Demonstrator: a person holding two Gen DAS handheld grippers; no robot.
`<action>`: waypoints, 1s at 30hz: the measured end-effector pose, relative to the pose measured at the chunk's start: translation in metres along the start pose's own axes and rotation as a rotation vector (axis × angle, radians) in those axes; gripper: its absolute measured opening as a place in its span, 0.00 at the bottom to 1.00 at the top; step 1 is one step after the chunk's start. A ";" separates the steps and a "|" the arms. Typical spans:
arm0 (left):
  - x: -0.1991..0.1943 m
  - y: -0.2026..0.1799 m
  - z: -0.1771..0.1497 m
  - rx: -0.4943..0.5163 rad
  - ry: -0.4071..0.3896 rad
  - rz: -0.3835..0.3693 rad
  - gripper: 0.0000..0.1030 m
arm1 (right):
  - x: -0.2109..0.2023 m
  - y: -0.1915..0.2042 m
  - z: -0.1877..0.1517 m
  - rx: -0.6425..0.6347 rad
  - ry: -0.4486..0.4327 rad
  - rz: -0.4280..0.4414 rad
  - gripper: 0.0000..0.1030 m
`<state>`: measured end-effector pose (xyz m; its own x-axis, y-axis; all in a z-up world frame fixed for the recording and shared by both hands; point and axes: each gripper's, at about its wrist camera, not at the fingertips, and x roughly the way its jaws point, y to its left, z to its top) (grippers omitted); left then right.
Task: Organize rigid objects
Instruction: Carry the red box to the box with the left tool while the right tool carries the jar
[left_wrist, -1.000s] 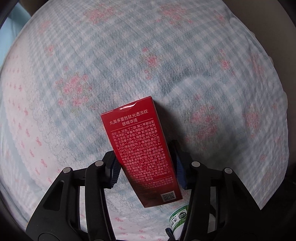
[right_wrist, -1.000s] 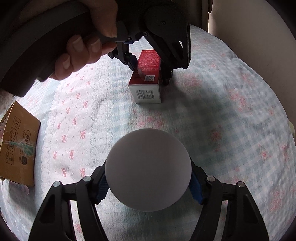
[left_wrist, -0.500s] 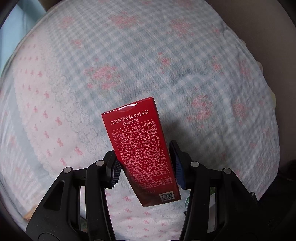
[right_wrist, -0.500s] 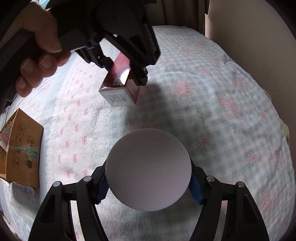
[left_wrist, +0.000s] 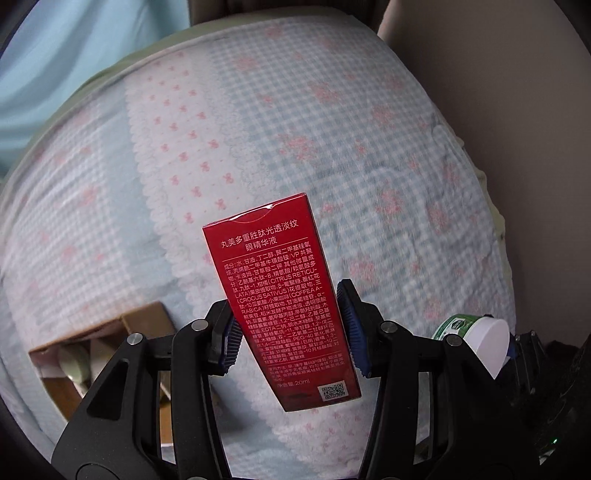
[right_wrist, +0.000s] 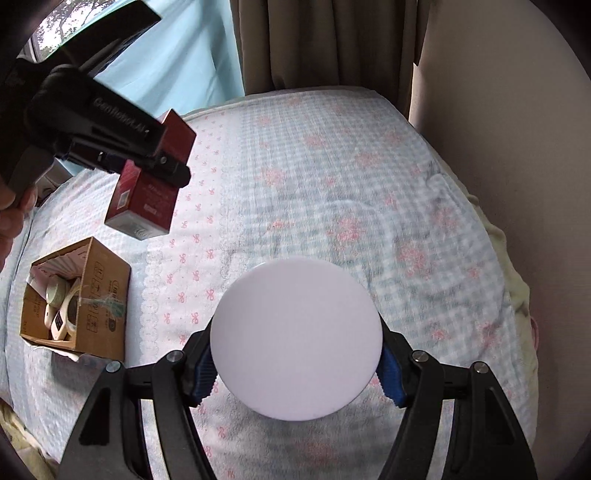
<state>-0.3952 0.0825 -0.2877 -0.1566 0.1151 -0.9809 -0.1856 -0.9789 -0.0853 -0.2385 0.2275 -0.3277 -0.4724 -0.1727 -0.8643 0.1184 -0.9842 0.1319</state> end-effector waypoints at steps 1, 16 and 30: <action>-0.007 0.006 -0.010 -0.017 -0.012 0.000 0.43 | -0.009 0.005 0.002 -0.015 -0.002 0.006 0.64; -0.100 0.155 -0.145 -0.248 -0.132 0.030 0.42 | -0.094 0.111 0.036 -0.153 -0.062 0.089 0.64; -0.134 0.293 -0.227 -0.335 -0.169 0.076 0.40 | -0.103 0.234 0.057 -0.171 -0.026 0.223 0.65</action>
<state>-0.2082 -0.2578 -0.2204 -0.3206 0.0389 -0.9464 0.1557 -0.9834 -0.0932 -0.2115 0.0133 -0.1801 -0.4402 -0.3876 -0.8100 0.3668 -0.9009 0.2318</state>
